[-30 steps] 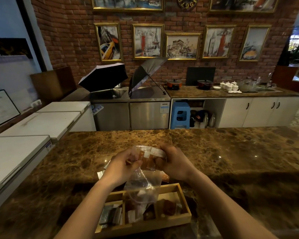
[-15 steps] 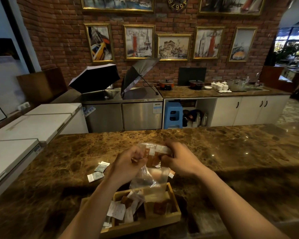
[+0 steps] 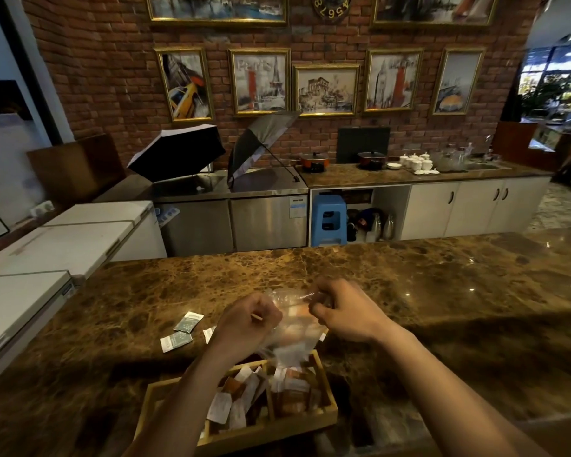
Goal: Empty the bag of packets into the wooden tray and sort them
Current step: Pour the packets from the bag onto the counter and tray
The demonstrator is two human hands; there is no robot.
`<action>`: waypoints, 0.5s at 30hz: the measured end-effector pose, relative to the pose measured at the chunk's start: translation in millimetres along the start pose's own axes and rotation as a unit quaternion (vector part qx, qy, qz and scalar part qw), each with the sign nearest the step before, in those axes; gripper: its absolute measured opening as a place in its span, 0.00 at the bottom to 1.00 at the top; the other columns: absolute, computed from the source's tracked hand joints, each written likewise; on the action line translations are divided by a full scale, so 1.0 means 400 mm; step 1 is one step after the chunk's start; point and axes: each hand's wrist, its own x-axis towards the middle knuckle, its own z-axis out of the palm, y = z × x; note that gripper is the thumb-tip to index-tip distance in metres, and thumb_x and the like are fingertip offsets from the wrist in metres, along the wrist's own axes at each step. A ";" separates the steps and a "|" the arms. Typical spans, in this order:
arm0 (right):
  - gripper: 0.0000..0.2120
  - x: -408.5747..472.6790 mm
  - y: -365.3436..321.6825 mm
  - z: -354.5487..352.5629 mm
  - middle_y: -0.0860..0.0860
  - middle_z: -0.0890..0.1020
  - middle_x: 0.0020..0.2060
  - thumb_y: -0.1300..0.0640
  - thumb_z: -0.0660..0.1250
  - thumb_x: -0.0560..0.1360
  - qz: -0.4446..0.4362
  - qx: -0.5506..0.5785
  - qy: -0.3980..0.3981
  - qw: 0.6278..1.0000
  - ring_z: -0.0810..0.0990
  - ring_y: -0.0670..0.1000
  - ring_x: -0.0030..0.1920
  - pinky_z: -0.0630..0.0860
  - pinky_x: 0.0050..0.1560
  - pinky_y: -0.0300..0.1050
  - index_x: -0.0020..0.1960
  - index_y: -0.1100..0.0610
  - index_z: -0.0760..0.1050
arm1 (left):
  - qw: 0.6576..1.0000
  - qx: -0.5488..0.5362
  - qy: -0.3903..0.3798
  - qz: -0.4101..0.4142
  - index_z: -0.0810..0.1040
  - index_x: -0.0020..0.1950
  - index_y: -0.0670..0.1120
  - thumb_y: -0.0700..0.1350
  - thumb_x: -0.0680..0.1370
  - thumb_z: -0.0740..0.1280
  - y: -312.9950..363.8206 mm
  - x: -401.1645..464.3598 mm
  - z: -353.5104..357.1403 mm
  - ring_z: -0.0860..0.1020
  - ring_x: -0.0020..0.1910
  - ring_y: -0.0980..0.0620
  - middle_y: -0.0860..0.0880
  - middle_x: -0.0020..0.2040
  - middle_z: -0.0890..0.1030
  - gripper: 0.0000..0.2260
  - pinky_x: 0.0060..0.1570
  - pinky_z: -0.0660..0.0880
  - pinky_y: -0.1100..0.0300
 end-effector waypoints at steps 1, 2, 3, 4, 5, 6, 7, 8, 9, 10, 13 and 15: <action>0.05 0.001 -0.001 -0.003 0.44 0.82 0.40 0.57 0.67 0.75 -0.002 0.004 0.002 1.000 0.81 0.44 0.43 0.77 0.44 0.44 0.47 0.48 0.79 | 1.000 -0.005 0.003 0.000 0.80 0.44 0.53 0.51 0.76 0.72 0.001 0.001 -0.001 0.79 0.41 0.69 0.59 0.43 0.84 0.04 0.35 0.72 0.73; 0.05 0.002 -0.002 -0.005 0.45 0.83 0.40 0.57 0.67 0.75 -0.004 0.008 0.004 1.000 0.81 0.46 0.43 0.79 0.45 0.47 0.48 0.49 0.79 | 1.000 -0.008 0.005 0.002 0.80 0.44 0.53 0.51 0.76 0.72 0.002 0.001 -0.003 0.79 0.42 0.70 0.59 0.44 0.84 0.04 0.36 0.73 0.73; 0.05 0.003 -0.003 -0.008 0.46 0.83 0.40 0.57 0.67 0.75 -0.007 0.011 0.005 1.000 0.82 0.47 0.43 0.80 0.46 0.50 0.48 0.49 0.80 | 1.000 -0.009 0.006 0.004 0.79 0.45 0.53 0.51 0.75 0.73 0.002 0.000 -0.006 0.78 0.42 0.71 0.59 0.45 0.84 0.04 0.36 0.72 0.74; 0.05 0.003 -0.003 -0.010 0.46 0.83 0.39 0.58 0.67 0.75 -0.009 0.013 0.007 1.000 0.82 0.48 0.43 0.81 0.47 0.51 0.49 0.50 0.80 | 1.000 -0.012 0.007 0.006 0.79 0.46 0.53 0.51 0.75 0.73 0.003 -0.002 -0.008 0.78 0.43 0.72 0.60 0.45 0.83 0.05 0.36 0.72 0.75; 0.05 0.003 -0.002 -0.012 0.46 0.83 0.40 0.58 0.67 0.75 -0.011 0.014 0.010 1.000 0.83 0.48 0.43 0.81 0.48 0.52 0.49 0.51 0.81 | 1.000 -0.017 0.006 0.007 0.78 0.47 0.54 0.52 0.75 0.73 0.004 -0.004 -0.011 0.78 0.43 0.71 0.60 0.46 0.83 0.06 0.36 0.72 0.75; 0.05 0.004 -0.001 -0.013 0.46 0.83 0.40 0.58 0.67 0.75 -0.012 0.015 0.013 1.000 0.83 0.49 0.43 0.81 0.48 0.53 0.49 0.51 0.81 | 1.000 -0.024 0.005 0.006 0.78 0.48 0.54 0.52 0.75 0.74 0.004 -0.007 -0.013 0.79 0.43 0.69 0.59 0.46 0.83 0.07 0.36 0.72 0.74; 0.05 0.004 0.000 -0.015 0.45 0.83 0.39 0.58 0.67 0.76 -0.014 0.016 0.016 1.000 0.83 0.48 0.43 0.81 0.48 0.52 0.49 0.51 0.81 | 1.000 -0.030 0.002 0.004 0.77 0.50 0.55 0.53 0.74 0.74 0.003 -0.008 -0.015 0.80 0.43 0.67 0.59 0.47 0.83 0.08 0.38 0.74 0.71; 0.05 0.005 0.001 -0.017 0.44 0.83 0.39 0.58 0.68 0.76 -0.016 0.020 0.020 0.999 0.83 0.48 0.42 0.82 0.48 0.52 0.48 0.51 0.81 | 0.999 -0.035 -0.004 0.001 0.77 0.51 0.56 0.54 0.74 0.74 0.003 -0.010 -0.016 0.81 0.43 0.65 0.58 0.48 0.83 0.10 0.41 0.76 0.68; 0.05 0.005 0.002 -0.019 0.43 0.83 0.39 0.59 0.68 0.76 -0.017 0.026 0.024 0.999 0.83 0.47 0.42 0.82 0.48 0.51 0.48 0.50 0.80 | 0.999 -0.040 -0.013 -0.002 0.76 0.53 0.56 0.56 0.73 0.74 0.001 -0.012 -0.017 0.81 0.45 0.64 0.57 0.49 0.83 0.12 0.44 0.78 0.64; 0.06 0.005 0.003 -0.021 0.43 0.83 0.39 0.59 0.67 0.76 -0.016 0.033 0.030 0.999 0.84 0.47 0.42 0.82 0.47 0.50 0.47 0.50 0.80 | 0.999 -0.048 -0.024 -0.006 0.76 0.55 0.56 0.57 0.72 0.75 -0.001 -0.014 -0.017 0.81 0.46 0.62 0.57 0.51 0.83 0.15 0.44 0.78 0.63; 0.06 0.005 0.007 -0.026 0.46 0.85 0.39 0.60 0.67 0.76 -0.013 0.045 0.042 0.998 0.85 0.47 0.38 0.83 0.44 0.49 0.48 0.51 0.81 | 0.996 -0.046 -0.069 -0.013 0.75 0.60 0.58 0.56 0.68 0.79 -0.007 -0.022 -0.017 0.81 0.49 0.61 0.59 0.53 0.81 0.24 0.41 0.75 0.69; 0.06 0.004 0.009 -0.028 0.47 0.85 0.38 0.61 0.67 0.76 -0.011 0.056 0.041 0.998 0.85 0.47 0.35 0.83 0.42 0.48 0.48 0.51 0.80 | 0.996 -0.013 -0.084 0.002 0.74 0.62 0.55 0.50 0.68 0.81 -0.013 -0.026 -0.011 0.81 0.46 0.62 0.59 0.51 0.81 0.26 0.38 0.74 0.74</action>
